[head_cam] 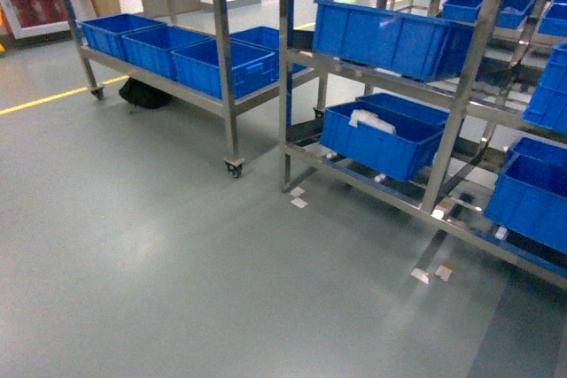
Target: Pick red block from blue box to shelf
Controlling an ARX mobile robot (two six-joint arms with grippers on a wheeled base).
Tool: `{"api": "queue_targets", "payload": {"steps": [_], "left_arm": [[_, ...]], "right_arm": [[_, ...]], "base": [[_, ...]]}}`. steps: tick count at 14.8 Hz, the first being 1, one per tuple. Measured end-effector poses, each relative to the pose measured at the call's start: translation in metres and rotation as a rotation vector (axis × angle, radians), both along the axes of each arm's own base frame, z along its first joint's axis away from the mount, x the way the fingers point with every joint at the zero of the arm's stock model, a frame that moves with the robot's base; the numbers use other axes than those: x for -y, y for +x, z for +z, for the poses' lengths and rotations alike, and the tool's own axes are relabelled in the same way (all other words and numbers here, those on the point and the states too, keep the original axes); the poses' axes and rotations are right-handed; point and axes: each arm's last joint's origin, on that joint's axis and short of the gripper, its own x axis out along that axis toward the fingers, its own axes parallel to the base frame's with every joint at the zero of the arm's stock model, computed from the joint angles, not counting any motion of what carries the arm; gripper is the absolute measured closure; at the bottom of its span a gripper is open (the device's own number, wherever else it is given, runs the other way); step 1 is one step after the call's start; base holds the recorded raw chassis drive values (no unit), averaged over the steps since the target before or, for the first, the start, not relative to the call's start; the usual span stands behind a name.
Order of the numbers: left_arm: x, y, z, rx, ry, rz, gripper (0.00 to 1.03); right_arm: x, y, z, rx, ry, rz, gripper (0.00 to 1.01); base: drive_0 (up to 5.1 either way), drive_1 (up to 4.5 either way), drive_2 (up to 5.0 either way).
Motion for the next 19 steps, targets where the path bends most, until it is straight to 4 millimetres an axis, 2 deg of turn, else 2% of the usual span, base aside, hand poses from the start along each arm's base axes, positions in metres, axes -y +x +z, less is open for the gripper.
{"api": "queue_targets", "payload": {"steps": [7, 19], "left_arm": [[0.0, 0.0, 0.0, 0.0, 0.0, 0.0, 0.05], [0.0, 0.0, 0.0, 0.0, 0.0, 0.0, 0.05]], "right_arm": [[0.0, 0.0, 0.0, 0.0, 0.0, 0.0, 0.74], [0.0, 0.0, 0.0, 0.0, 0.0, 0.0, 0.74]], "base": [[-1.6, -1.32, -1.8], [-1.6, 2.51, -5.8]]}}
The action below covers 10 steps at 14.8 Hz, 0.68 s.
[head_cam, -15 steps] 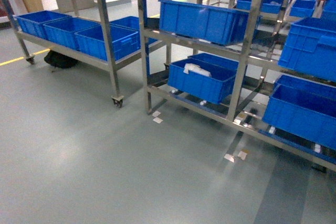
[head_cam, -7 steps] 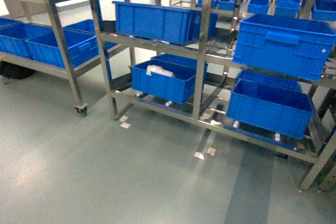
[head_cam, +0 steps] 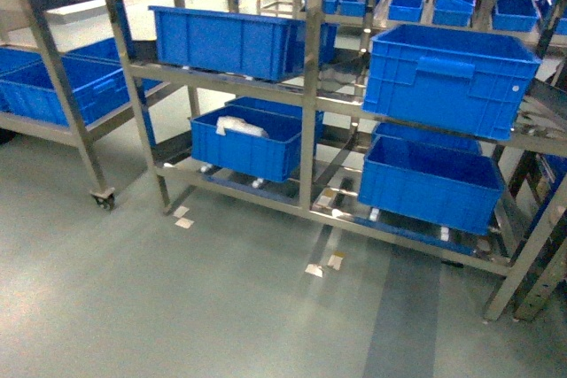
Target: Pick red block from blue box to shelf
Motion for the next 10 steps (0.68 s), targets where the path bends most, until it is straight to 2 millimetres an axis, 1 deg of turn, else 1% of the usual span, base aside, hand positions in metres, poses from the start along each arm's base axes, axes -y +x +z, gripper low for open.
{"api": "queue_targets", "payload": {"steps": [2, 8, 10], "left_arm": [[0.0, 0.0, 0.0, 0.0, 0.0, 0.0, 0.05], [0.0001, 0.0, 0.0, 0.0, 0.0, 0.0, 0.05], [0.0, 0.0, 0.0001, 0.001, 0.0, 0.001, 0.05]], "right_arm": [[0.0, 0.0, -0.0001, -0.001, 0.0, 0.0, 0.74], [0.0001, 0.0, 0.0, 0.0, 0.0, 0.0, 0.74], [0.0, 0.0002, -0.0006, -0.006, 0.001, 0.0, 0.74]], "base": [[-1.2, 2.98, -5.4], [0.1, 4.26, -4.1], [-1.1, 3.11, -5.3]]}}
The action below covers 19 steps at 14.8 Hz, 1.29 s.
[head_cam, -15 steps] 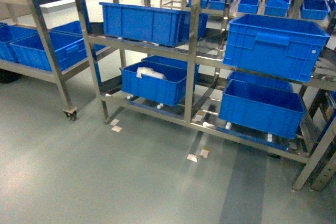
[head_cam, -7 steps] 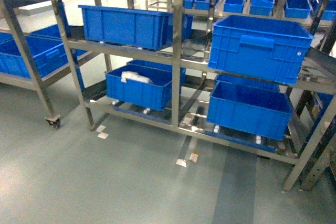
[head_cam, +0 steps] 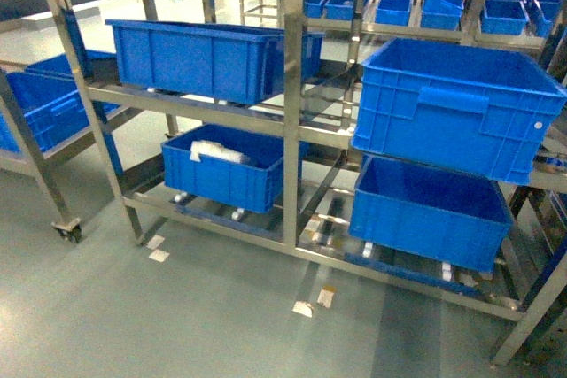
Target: Pick red block from blue box to shelf
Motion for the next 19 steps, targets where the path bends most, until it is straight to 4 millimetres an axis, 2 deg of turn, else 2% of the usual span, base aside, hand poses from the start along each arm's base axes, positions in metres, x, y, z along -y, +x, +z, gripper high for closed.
{"api": "queue_targets", "payload": {"steps": [5, 12, 17, 19], "left_arm": [[0.0001, 0.0, 0.0, 0.0, 0.0, -0.002, 0.05], [0.0001, 0.0, 0.0, 0.0, 0.0, -0.002, 0.05], [0.0, 0.0, 0.0, 0.0, 0.0, -0.002, 0.05], [0.0, 0.0, 0.0003, 0.003, 0.0, -0.001, 0.05]], "right_arm": [[0.0, -0.0002, 0.0004, 0.004, 0.0, -0.001, 0.74], [0.0, -0.0003, 0.0008, 0.008, -0.001, 0.0, 0.74], [0.0, -0.0002, 0.0004, 0.004, 0.0, 0.0, 0.74], [-0.0001, -0.0004, 0.0009, 0.009, -0.001, 0.001, 0.74]], "base": [[-1.7, 2.59, -5.9], [0.1, 3.11, -3.0], [-0.1, 1.28, -1.4], [-1.1, 3.25, -5.4]]}}
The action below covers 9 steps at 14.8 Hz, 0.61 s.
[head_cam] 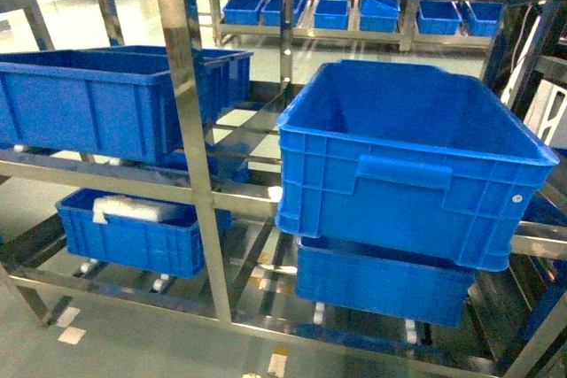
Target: Pick red block from blue box to shelf
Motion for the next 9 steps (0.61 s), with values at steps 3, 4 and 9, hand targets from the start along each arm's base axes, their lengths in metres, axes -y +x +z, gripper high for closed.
{"api": "queue_targets", "payload": {"steps": [3, 4, 9], "left_arm": [[0.0, 0.0, 0.0, 0.0, 0.0, 0.001, 0.05], [0.0003, 0.0, -0.001, -0.01, 0.0, -0.004, 0.05], [0.0001, 0.0, -0.0003, -0.003, 0.0, -0.001, 0.05]], "right_arm": [[0.0002, -0.0001, 0.0006, 0.004, 0.0, -0.002, 0.74], [0.0002, 0.0008, -0.0014, -0.015, 0.001, -0.002, 0.74], [0.0001, 0.0002, -0.0001, -0.003, 0.0, -0.001, 0.74]], "base": [[-1.5, 1.37, -4.4], [0.6, 0.63, 0.6], [0.1, 0.12, 0.1]]}}
